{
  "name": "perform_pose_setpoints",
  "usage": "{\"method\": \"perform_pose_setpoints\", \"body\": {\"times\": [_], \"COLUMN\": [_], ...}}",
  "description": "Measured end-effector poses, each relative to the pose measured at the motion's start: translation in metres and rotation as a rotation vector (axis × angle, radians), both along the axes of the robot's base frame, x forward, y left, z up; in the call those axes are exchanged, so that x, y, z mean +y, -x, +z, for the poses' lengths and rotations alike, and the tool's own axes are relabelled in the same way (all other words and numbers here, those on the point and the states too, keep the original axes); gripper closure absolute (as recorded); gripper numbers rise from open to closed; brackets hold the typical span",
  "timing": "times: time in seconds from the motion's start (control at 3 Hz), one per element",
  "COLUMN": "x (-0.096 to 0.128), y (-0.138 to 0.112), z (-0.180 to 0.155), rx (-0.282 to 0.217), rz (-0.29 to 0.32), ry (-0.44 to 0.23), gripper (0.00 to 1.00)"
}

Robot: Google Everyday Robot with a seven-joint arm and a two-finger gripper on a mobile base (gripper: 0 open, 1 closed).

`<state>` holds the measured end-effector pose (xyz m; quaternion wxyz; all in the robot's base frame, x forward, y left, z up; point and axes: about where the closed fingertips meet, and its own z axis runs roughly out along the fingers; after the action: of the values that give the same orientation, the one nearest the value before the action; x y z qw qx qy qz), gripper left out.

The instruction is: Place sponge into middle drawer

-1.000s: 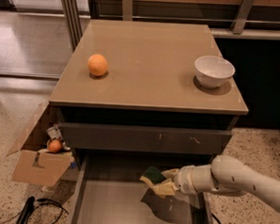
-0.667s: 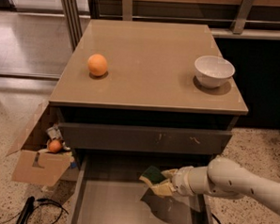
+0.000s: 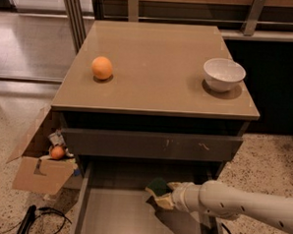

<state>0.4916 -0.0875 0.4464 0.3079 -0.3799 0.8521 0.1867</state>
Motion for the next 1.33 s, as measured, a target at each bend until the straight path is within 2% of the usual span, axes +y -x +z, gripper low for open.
{"method": "perform_pose_setpoints", "body": {"times": [0.67,1.33], "x": [0.005,0.026], "y": [0.001,-0.005], "z": [-0.006,-0.027], "rx": [0.018,0.062], "rz": [0.022,0.08], "ry": [-0.008,-0.045], "gripper": [1.0,1.0]}}
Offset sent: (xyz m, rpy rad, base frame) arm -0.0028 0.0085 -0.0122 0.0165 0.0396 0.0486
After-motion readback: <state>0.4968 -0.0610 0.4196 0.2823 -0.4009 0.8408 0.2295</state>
